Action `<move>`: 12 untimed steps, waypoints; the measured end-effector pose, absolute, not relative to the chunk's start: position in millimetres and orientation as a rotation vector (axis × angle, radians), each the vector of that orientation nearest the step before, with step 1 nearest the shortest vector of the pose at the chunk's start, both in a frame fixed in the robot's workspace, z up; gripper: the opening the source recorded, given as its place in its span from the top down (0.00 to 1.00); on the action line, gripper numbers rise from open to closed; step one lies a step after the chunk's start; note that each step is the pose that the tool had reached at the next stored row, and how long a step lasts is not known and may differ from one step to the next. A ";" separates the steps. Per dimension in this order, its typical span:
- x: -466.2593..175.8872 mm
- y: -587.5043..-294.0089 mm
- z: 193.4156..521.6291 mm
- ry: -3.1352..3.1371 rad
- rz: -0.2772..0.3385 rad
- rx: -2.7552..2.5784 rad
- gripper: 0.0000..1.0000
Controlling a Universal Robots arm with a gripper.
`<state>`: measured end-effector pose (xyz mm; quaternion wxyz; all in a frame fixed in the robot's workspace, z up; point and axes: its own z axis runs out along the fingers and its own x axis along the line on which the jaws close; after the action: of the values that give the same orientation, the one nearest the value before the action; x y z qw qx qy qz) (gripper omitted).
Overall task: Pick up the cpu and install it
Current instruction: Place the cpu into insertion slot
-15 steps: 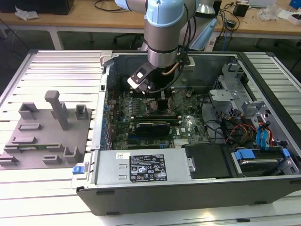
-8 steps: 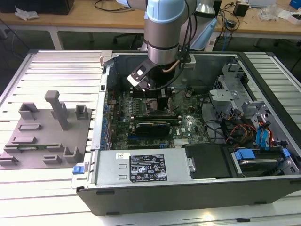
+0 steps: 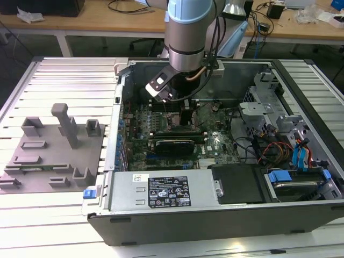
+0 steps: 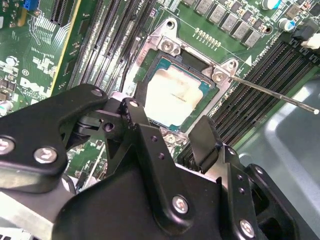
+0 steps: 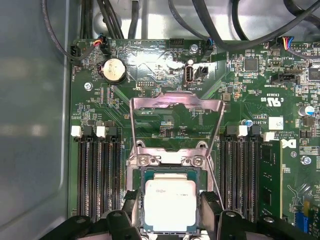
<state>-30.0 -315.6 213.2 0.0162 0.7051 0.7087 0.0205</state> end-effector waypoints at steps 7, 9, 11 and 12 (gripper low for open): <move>-30.0 -315.6 213.2 2.204 0.064 2.192 0.83; -30.0 -315.6 213.2 2.204 0.064 2.192 0.89; -30.0 -315.6 213.2 2.204 0.064 2.192 0.89; -30.0 -315.6 213.2 2.204 0.064 2.192 0.89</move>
<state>-30.0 -315.6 213.2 0.0162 0.7051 0.7087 0.0204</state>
